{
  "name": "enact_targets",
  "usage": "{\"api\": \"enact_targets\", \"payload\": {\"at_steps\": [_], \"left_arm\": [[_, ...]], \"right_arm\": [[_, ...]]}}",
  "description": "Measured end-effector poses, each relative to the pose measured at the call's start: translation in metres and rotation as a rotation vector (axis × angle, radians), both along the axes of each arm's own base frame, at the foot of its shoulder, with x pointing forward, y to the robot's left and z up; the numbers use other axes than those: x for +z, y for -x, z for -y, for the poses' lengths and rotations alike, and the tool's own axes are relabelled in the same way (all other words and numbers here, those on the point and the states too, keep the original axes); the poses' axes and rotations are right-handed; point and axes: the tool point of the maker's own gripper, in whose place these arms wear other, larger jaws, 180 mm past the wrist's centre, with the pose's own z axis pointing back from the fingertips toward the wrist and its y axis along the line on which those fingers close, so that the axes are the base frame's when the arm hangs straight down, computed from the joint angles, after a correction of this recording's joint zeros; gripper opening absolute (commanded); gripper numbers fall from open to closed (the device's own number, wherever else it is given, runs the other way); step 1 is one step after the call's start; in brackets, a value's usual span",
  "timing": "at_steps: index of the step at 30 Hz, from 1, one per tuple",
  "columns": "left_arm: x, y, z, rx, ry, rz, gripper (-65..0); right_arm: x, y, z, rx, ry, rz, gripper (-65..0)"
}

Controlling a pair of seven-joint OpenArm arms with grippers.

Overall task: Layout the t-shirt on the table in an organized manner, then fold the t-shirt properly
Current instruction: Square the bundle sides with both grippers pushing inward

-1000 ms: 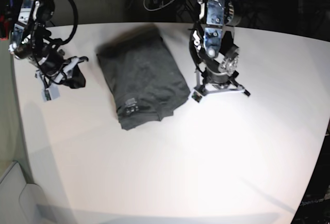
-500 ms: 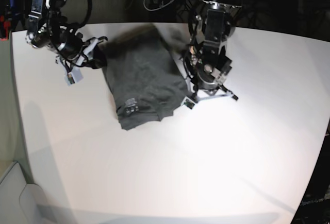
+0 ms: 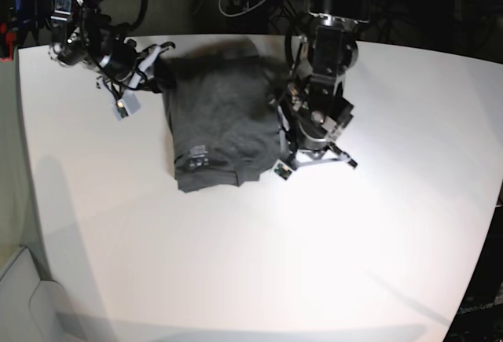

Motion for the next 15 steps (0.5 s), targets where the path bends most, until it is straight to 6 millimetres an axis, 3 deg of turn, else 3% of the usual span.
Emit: {"api": "enact_targets", "payload": {"at_steps": [3, 8, 12, 15], "left_arm": [[0.019, -0.004, -0.004, 0.014, 0.006, 0.059, -64.9], [0.077, -0.011, -0.039, 0.119, 0.008, 0.222, -64.9], [0.119, 0.005, -0.099, 0.299, -0.037, 0.318, -64.9], [0.117, 0.03, -0.16, 0.43, -0.127, 0.297, -64.9]], "right_arm": [[0.008, -0.005, 0.016, -0.037, 0.03, 0.025, -55.6], [0.053, -0.026, 0.032, -0.062, 0.083, 0.172, -55.5], [0.084, -0.031, 0.016, -0.018, 0.088, 0.266, -55.4], [0.091, -0.029, -0.018, 0.06, 0.042, 0.287, -55.4]]}}
